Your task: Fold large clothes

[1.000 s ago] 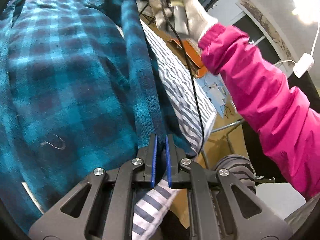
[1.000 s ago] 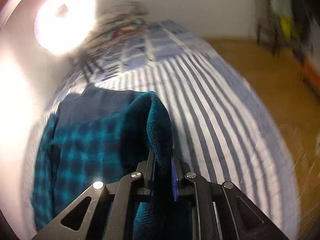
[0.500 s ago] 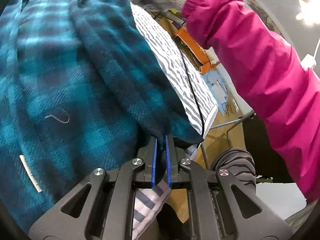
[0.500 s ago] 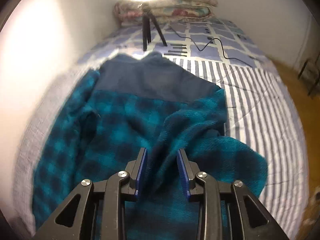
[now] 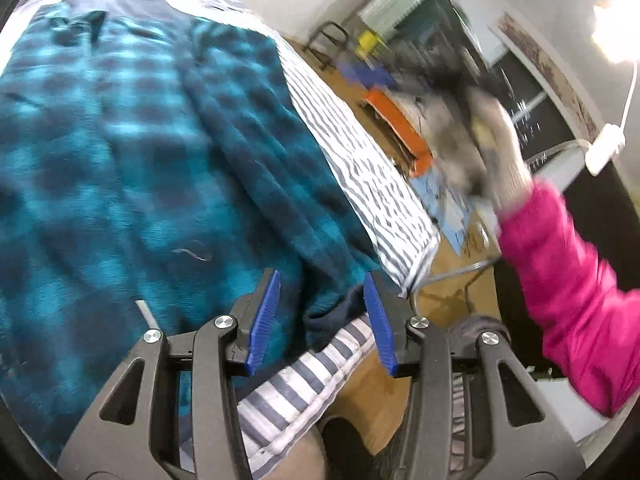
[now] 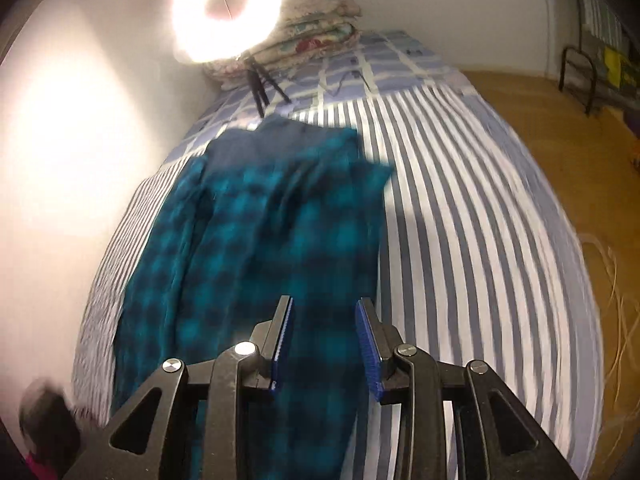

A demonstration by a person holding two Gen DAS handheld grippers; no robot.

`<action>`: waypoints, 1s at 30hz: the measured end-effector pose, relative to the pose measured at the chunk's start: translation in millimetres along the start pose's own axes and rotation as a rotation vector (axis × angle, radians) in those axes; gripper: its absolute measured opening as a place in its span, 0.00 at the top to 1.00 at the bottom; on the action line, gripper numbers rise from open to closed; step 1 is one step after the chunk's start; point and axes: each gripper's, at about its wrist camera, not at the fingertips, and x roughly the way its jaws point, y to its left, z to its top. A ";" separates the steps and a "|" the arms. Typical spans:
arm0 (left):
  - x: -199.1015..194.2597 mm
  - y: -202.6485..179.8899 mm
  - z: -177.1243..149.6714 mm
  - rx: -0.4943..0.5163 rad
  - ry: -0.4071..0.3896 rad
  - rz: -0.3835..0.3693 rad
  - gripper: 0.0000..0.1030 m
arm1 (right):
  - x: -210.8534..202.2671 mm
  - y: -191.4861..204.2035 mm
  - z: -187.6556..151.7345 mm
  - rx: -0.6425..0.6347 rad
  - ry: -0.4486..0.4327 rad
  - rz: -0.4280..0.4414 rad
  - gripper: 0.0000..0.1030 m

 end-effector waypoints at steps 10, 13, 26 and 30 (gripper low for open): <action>33.3 -13.2 19.5 -0.013 0.051 0.005 0.58 | 5.3 0.5 -128.5 0.056 0.144 0.044 0.69; 58.8 -2.4 11.0 -0.085 0.134 0.008 0.58 | 14.3 -11.1 -142.0 0.128 0.184 0.130 0.64; 65.2 3.5 0.0 -0.133 0.124 0.026 1.00 | -9.4 1.5 -147.6 -0.057 0.093 -0.123 0.83; 69.7 13.2 -7.5 -0.158 0.118 0.068 1.00 | -22.7 -5.2 -146.3 0.001 0.057 -0.044 0.68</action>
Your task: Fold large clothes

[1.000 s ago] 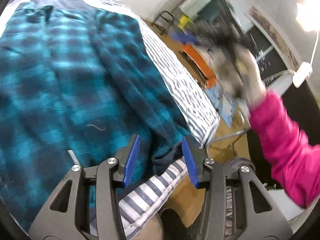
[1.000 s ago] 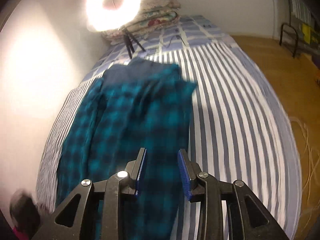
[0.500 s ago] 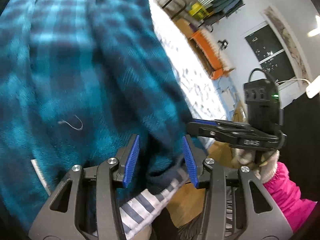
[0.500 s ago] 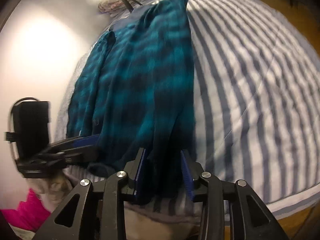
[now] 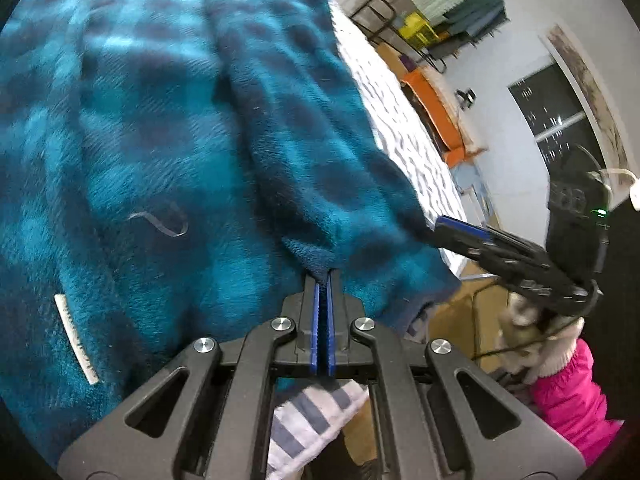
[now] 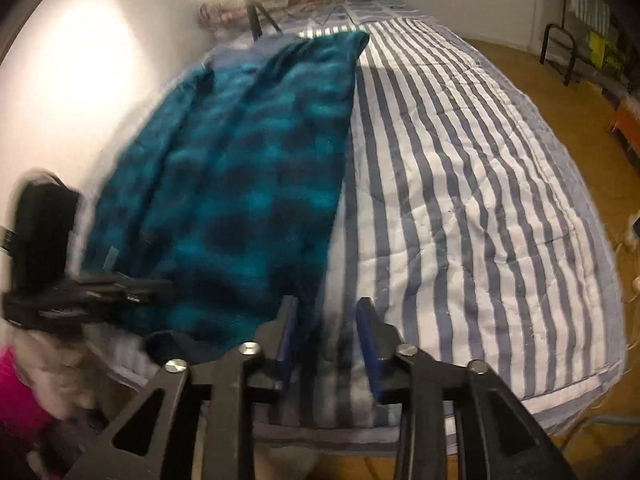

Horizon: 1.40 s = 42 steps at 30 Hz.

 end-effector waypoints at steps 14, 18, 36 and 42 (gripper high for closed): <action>-21.4 -44.8 -35.3 0.216 -0.075 0.162 0.96 | 33.6 5.2 -30.3 -0.019 0.167 0.007 0.71; -13.0 -55.1 -43.8 0.228 -0.054 0.215 0.96 | 4.0 2.1 -25.6 0.004 0.071 0.058 0.71; 99.1 -133.4 -14.3 0.283 0.066 0.381 0.37 | -64.5 -73.9 -8.8 0.221 -0.222 0.035 0.62; 99.5 -132.6 -21.0 0.376 0.021 0.437 0.72 | -65.6 -79.5 -4.2 0.248 -0.241 0.057 0.62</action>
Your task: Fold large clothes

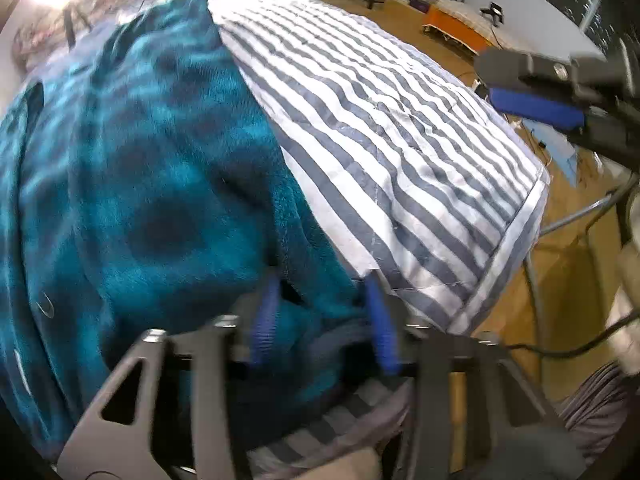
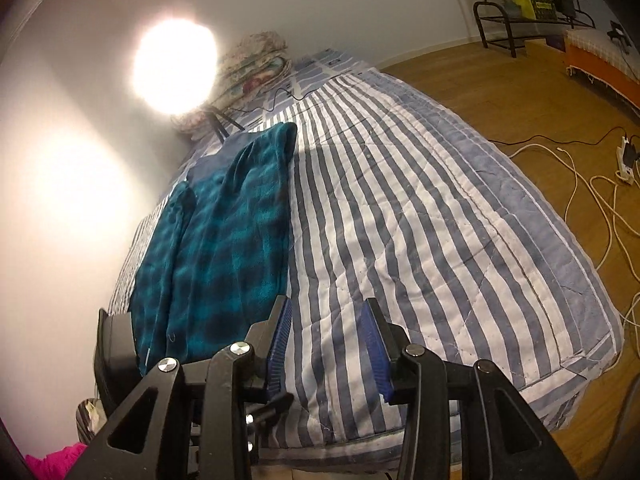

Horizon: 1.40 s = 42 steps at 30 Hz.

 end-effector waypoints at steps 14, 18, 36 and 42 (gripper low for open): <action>-58.9 61.1 -5.8 -0.263 -0.099 -0.325 0.94 | 67.3 19.3 43.9 0.042 0.052 0.196 0.47; -68.7 70.9 -7.5 -0.280 -0.120 -0.356 0.94 | 101.9 21.9 78.9 0.094 0.039 0.266 0.35; -71.1 99.0 -11.1 -0.336 -0.138 -0.471 0.94 | 265.5 34.1 160.7 0.225 0.186 0.269 0.61; -74.9 119.5 -20.2 -0.384 -0.156 -0.492 0.94 | 265.2 80.9 172.6 0.086 0.199 0.091 0.95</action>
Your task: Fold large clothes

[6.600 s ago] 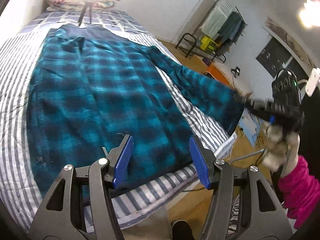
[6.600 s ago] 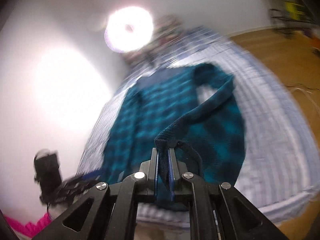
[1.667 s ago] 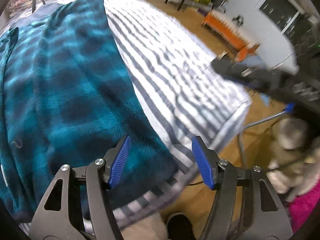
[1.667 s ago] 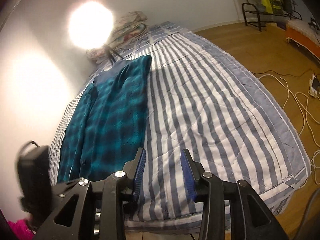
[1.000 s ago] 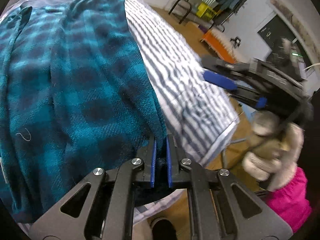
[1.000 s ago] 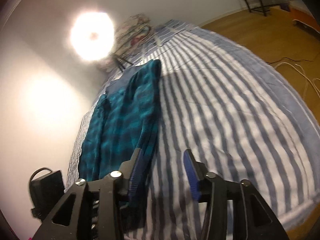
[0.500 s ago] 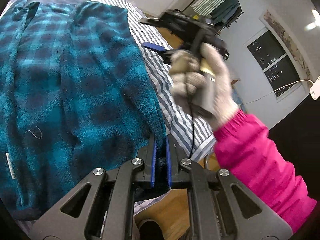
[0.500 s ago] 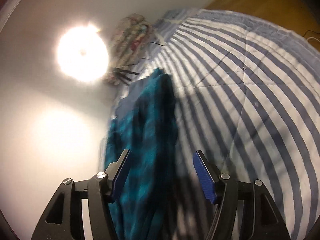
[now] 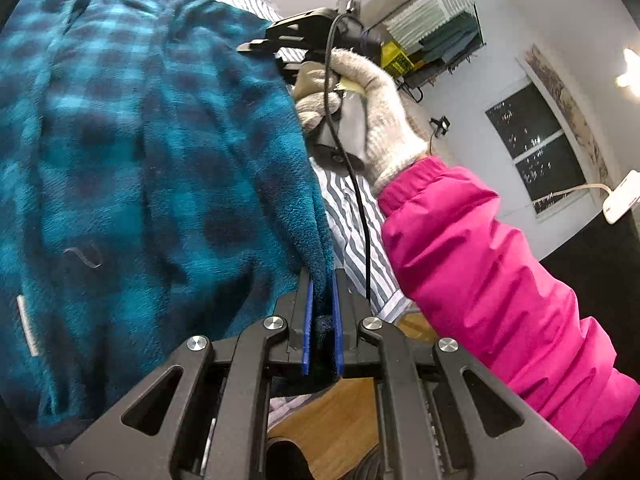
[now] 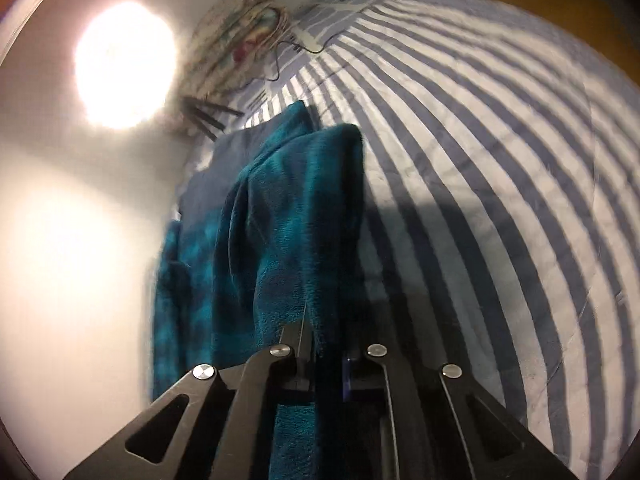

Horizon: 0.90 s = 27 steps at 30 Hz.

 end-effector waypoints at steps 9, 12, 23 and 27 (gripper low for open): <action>-29.0 33.7 -16.1 -0.104 -0.055 -0.017 0.94 | 3.0 133.7 -18.2 -0.405 -0.068 -0.292 0.97; -35.5 43.9 -24.3 -0.136 -0.067 -0.015 0.94 | 24.8 175.1 -40.5 -0.548 -0.048 -0.344 0.97; -38.6 74.1 -39.0 -0.181 -0.076 0.029 0.94 | 133.6 235.2 -114.3 -0.907 0.095 -0.460 0.97; -35.6 71.4 -39.0 -0.173 -0.075 0.031 0.94 | 122.4 232.4 -105.5 -0.857 0.101 -0.382 0.88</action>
